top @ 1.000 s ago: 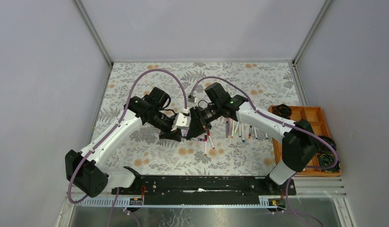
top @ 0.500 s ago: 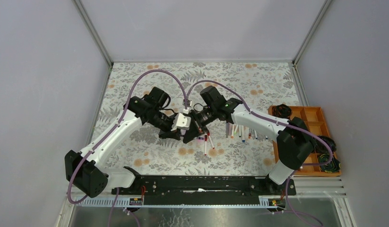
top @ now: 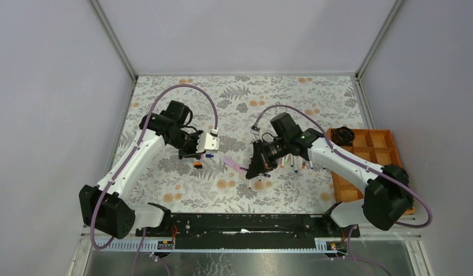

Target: Open the pen caps

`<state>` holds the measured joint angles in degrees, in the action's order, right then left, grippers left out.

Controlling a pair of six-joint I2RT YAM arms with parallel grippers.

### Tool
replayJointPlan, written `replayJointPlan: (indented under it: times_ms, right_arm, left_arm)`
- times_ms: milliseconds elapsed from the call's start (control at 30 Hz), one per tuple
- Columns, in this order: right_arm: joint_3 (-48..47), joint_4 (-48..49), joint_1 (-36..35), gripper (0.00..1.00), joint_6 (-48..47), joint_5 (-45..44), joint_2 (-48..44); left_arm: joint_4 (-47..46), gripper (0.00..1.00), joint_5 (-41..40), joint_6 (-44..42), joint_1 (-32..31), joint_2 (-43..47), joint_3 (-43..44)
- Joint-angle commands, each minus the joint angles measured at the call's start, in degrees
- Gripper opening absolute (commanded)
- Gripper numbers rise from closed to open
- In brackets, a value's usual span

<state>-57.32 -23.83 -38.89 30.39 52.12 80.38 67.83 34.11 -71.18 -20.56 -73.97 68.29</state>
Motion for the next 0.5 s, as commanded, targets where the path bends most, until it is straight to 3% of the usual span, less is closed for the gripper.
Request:
replayJointPlan:
  times_ms: [0,100,200,367,467]
  right_arm:
    - [1.8,-4.7,1.0,0.00,0.2,-1.9,-3.8]
    - [0.4,-7.6,2.4,0.00,-1.5,-10.0,-4.0]
    - [-1.8,-12.2,4.4,0.00,-2.7,-29.2,-2.6]
    - [-0.4,-8.1,7.7,0.00,-0.5,-51.0,0.0]
    - [0.0,-5.1,9.4,0.00,0.0,-58.9,1.6]
  left_arm:
    - [1.8,0.00,-4.3,-4.2,2.9,-0.5,-1.3]
    - [-4.2,0.00,-3.0,-1.1,3.1,-0.9,-4.7]
    - [-16.0,0.00,-1.6,6.3,3.1,-2.7,-10.0]
    - [-30.3,0.00,-2.5,17.3,3.0,-8.6,-14.5]
    - [-34.9,0.00,-4.0,20.8,3.1,-11.8,-15.3]
